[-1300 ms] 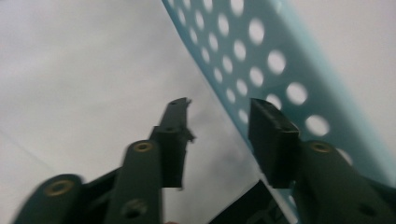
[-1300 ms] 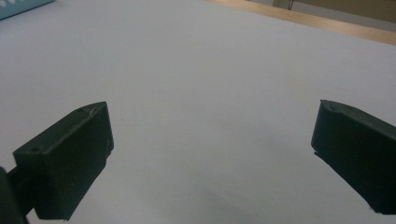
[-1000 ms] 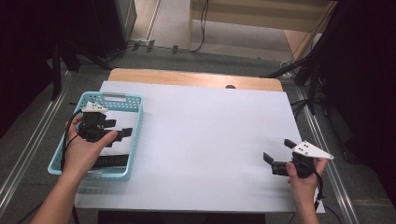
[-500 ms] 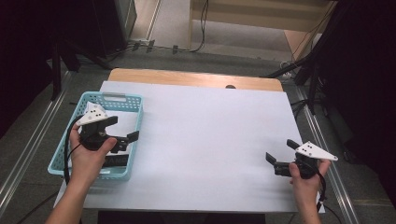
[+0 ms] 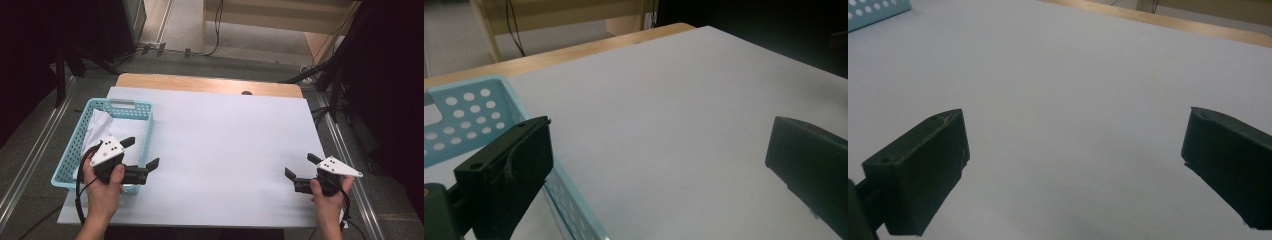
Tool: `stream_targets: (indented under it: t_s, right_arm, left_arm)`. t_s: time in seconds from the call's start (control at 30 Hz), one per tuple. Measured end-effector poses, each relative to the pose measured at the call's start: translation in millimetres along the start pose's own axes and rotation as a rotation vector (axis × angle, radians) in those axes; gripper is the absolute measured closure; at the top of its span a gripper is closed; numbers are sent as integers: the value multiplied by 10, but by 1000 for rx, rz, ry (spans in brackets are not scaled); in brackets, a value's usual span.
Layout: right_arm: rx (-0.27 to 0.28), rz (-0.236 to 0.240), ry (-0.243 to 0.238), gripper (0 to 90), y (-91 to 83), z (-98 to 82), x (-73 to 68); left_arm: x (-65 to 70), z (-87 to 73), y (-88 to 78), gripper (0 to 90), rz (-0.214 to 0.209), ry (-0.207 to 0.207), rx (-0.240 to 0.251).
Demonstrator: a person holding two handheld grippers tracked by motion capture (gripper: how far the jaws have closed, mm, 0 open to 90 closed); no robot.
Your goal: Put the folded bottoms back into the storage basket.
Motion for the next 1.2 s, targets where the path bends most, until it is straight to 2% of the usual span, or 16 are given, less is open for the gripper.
stream_targets:
  t_s: [0.2,0.23,0.3,0.5,0.63,0.67,0.77,1.2]
  right_arm:
    - [-5,0,5,0,-60,-52,-27]
    - [-5,2,5,0,-69,-61,-30]
    - [-4,3,12,0,-94,-83,-40]
    - [1,22,14,0,-135,-112,-105]
    - [3,26,14,0,-155,-130,-132]
    - [9,29,20,0,-158,-137,-136]
    - [15,38,21,0,-141,-145,-143]
    - [12,42,13,0,-127,-163,-152]
  left_arm:
    - [43,-118,-45,0,-2,0,8]
    - [48,-148,-86,0,-7,-9,27]
    - [45,-166,-115,0,-8,-7,19]
    - [-22,-307,-233,0,26,-4,25]
    - [-71,-396,-276,0,39,-15,28]
    - [-99,-429,-284,0,39,-29,33]
    - [-125,-427,-297,0,32,-45,48]
    - [-112,-435,-286,0,27,-43,37]
Point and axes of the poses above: each handheld gripper's, and its own axes: y roughly forward along the jaws, z roughly out of its top, x roughly to its right, the point moved 5 cm from there along y, roughly forward along the jaws, and after that the axes turned 5 degrees about x, right-handed, at the moved point
